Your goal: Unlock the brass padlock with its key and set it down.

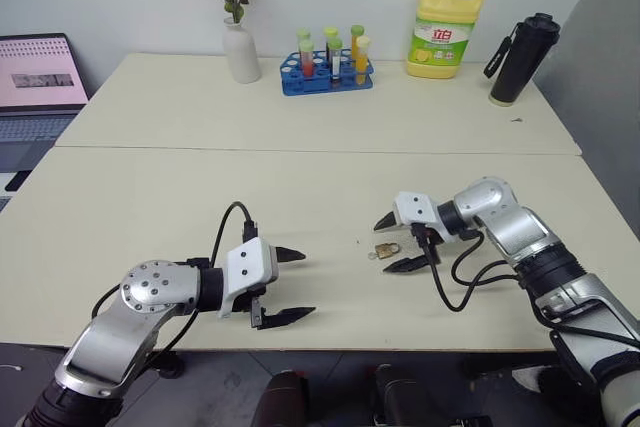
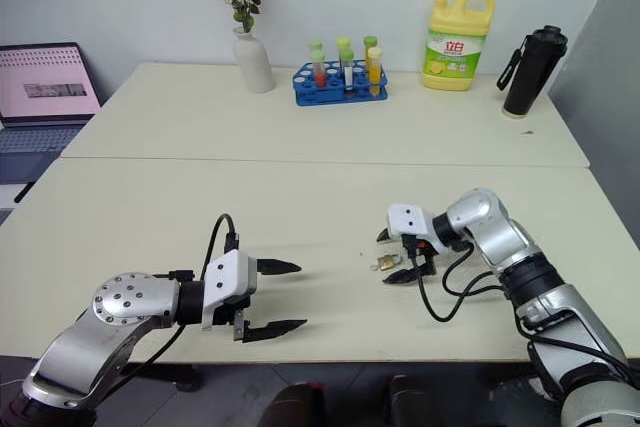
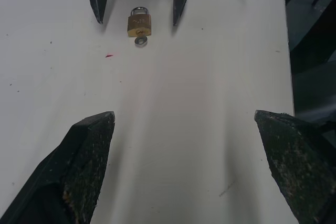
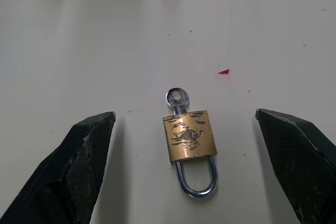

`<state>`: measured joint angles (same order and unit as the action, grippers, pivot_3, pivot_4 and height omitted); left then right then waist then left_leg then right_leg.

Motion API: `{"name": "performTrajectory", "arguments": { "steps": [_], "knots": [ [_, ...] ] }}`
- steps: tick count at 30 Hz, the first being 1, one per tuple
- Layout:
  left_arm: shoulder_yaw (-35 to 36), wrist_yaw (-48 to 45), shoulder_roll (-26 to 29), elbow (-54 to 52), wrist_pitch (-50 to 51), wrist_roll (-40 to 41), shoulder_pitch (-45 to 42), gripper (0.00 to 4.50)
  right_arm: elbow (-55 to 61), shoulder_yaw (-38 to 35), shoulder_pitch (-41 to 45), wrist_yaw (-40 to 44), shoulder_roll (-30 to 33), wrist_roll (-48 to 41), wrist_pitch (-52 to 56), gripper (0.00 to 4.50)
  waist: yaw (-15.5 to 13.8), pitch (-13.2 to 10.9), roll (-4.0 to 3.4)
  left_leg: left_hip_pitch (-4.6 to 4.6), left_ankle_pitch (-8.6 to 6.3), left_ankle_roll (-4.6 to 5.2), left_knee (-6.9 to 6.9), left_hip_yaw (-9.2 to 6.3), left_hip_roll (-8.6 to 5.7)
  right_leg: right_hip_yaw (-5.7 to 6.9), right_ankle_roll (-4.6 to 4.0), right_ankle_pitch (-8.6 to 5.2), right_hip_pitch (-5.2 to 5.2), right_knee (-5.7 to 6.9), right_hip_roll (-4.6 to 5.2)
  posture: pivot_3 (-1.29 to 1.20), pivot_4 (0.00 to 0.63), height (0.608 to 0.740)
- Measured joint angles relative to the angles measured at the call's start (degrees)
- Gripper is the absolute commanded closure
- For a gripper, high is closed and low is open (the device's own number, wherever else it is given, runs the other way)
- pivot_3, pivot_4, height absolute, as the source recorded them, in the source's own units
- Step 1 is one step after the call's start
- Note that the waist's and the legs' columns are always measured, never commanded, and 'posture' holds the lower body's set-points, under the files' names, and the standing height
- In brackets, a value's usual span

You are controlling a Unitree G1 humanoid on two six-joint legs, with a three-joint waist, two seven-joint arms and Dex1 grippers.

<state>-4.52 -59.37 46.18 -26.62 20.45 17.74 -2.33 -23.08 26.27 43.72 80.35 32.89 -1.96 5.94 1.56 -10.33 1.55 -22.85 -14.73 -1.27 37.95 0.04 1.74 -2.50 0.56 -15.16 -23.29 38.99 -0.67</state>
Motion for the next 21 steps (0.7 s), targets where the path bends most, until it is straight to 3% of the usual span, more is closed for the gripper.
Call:
{"name": "performTrajectory", "arguments": {
  "steps": [5, 8, 16, 21],
  "knots": [
    [-0.06, 0.02, -0.01, 0.01, -1.24, -0.45, 0.26, 0.03, -2.53, 0.07, 0.25, 0.95, -0.84, 1.34, -1.82, 0.00, 0.11, 0.00, 0.00, 0.03, 0.00, 0.00, 0.00, 0.02, 0.01, 0.01, -0.02, 0.01, 0.00, 0.02, -0.01, 0.00, 0.150, 0.740],
    [-0.32, 0.01, -0.04, 0.04, -2.02, -1.00, 0.36, 0.00, -3.60, -0.17, 0.57, 0.74, -1.41, 2.05, -2.62, 0.56, 0.13, 0.00, 0.00, 0.03, 0.00, 0.00, 0.00, 0.02, 0.02, 0.01, -0.03, 0.02, 0.00, 0.02, -0.02, 0.00, 0.150, 0.740],
    [-1.52, -0.08, -0.13, 0.78, -3.60, -1.92, 0.29, 0.00, -4.20, -0.46, 0.71, 0.10, -1.94, 3.03, -3.50, 3.45, 0.14, 0.01, -0.01, 0.07, 0.00, 0.00, 0.00, 0.03, 0.02, 0.01, -0.04, 0.02, 0.02, 0.03, -0.02, 0.00, 0.150, 0.740],
    [-2.06, -0.15, -0.15, 2.34, -4.33, -2.37, 0.07, 0.00, -4.03, -0.46, 0.63, -0.37, -1.95, 3.04, -2.75, 3.57, 0.14, 0.01, -0.01, 0.11, 0.00, 0.00, 0.01, 0.04, 0.02, 0.01, -0.02, 0.02, 0.05, 0.03, -0.02, 0.00, 0.150, 0.740]
  ]
}}
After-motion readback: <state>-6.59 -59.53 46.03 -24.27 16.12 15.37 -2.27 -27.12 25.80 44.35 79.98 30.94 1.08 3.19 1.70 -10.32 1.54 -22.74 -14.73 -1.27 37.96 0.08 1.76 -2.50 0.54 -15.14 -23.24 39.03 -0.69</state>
